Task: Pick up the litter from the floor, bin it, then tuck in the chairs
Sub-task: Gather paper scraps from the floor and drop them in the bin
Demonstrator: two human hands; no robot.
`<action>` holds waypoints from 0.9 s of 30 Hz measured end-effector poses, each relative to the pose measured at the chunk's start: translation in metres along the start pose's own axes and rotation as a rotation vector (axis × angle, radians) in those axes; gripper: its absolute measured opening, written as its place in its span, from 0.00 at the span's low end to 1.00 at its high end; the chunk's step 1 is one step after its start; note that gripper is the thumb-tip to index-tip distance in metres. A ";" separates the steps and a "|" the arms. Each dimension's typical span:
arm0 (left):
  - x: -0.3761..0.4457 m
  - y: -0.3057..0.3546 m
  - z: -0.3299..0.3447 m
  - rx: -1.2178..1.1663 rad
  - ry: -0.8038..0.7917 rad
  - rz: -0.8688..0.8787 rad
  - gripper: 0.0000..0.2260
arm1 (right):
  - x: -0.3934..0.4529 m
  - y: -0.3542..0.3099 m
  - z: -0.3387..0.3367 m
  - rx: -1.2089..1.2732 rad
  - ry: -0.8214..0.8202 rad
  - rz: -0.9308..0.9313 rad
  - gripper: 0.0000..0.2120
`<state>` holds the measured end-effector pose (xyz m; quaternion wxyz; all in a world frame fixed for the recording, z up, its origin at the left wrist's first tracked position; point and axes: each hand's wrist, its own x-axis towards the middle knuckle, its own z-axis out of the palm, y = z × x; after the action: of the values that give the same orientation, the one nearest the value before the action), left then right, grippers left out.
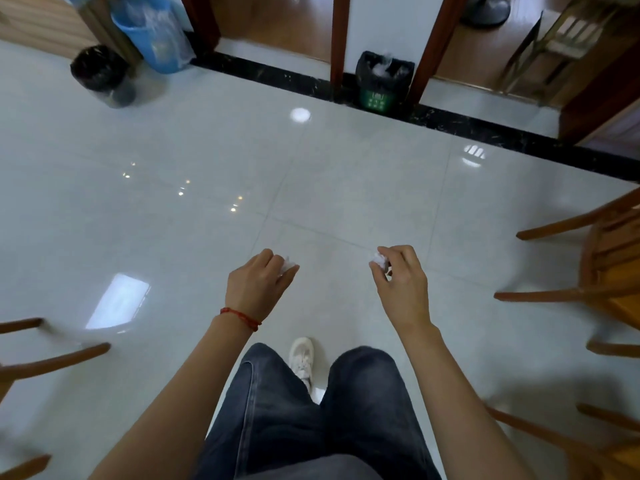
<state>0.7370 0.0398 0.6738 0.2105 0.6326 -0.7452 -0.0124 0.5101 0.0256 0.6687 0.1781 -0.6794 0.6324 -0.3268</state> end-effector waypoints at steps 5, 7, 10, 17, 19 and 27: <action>0.081 -0.015 0.025 -0.014 -0.043 0.007 0.14 | 0.074 0.015 0.013 -0.033 0.019 0.017 0.09; 0.116 -0.018 0.041 -0.026 -0.015 0.032 0.16 | 0.107 0.029 0.016 -0.043 0.016 0.028 0.09; 0.173 -0.019 0.066 -0.030 -0.008 0.048 0.17 | 0.163 0.053 0.019 -0.038 0.031 0.042 0.09; 0.304 -0.001 0.100 -0.069 -0.047 0.051 0.17 | 0.292 0.100 0.000 -0.057 0.023 0.041 0.07; 0.336 0.001 0.106 -0.077 -0.053 0.056 0.16 | 0.325 0.108 -0.003 -0.060 0.027 0.053 0.08; 0.473 -0.018 0.144 -0.057 -0.075 0.087 0.13 | 0.449 0.131 0.020 -0.045 0.050 0.074 0.09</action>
<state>0.6540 -0.4484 0.6784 0.2005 0.5923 -0.7789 -0.0483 0.4201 -0.4334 0.6667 0.1589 -0.6508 0.6686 -0.3226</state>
